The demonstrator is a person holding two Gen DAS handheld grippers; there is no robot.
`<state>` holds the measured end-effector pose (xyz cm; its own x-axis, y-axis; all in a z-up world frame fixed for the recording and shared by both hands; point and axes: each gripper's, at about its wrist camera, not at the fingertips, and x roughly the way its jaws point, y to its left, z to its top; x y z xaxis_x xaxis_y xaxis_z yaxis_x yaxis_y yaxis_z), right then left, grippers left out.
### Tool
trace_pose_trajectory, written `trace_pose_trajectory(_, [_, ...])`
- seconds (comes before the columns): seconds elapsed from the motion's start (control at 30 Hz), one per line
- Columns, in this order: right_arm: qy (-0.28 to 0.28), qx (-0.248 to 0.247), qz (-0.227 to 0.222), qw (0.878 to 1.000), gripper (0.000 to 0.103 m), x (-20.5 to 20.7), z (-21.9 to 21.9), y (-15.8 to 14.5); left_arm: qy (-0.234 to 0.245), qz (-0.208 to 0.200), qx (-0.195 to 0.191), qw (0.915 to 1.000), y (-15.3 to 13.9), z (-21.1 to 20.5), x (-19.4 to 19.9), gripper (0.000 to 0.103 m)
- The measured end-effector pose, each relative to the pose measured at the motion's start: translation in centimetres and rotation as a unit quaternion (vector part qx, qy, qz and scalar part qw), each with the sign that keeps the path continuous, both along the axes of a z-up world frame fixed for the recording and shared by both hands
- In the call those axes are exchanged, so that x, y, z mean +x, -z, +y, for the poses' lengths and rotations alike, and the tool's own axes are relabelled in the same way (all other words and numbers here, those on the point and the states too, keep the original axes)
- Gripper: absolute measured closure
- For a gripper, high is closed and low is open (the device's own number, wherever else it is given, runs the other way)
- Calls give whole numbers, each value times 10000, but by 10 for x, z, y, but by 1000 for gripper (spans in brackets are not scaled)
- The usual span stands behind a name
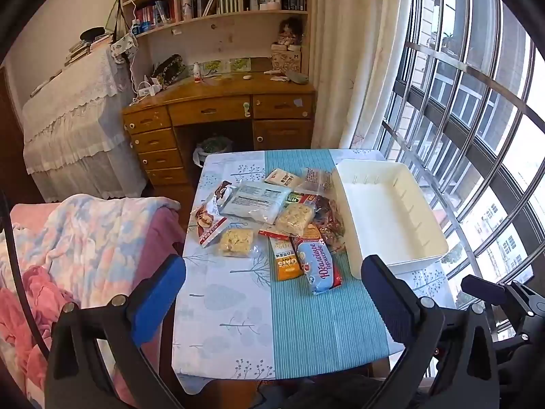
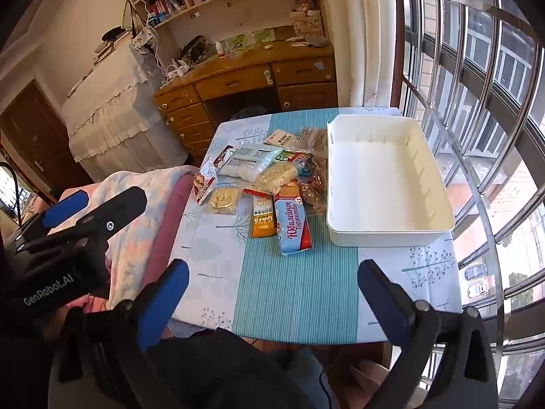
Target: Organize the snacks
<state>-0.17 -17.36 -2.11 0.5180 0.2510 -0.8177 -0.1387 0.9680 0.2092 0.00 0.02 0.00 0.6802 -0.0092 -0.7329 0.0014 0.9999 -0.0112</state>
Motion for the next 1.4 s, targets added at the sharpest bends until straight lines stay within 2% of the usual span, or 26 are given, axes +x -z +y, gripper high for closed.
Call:
trace_pose_trajectory(0.27, [-28,21,63,10000,3,1,-1,1,13,-50,-18,10000,0,0,0,1])
trace_pose_trajectory(0.5, [-85,45,65,9999,3,1,1,1,97,-26,-6,9999,-10,-19,3,1])
trace_pose_trajectory(0.73, [-158,139,97,9997,3,7,-8,6,128,-66,-63,9999,-4,-11,-2,1])
trace_pose_trajectory(0.8, [-172,149,105,9997,3,7,-8,7,132,-47,-65,9999,-2,-20,1,1])
trace_pose_trajectory(1.4, [-662,392,81,9970,3,22,-27,15,-245,142,-66,9996,10,-36,1,1])
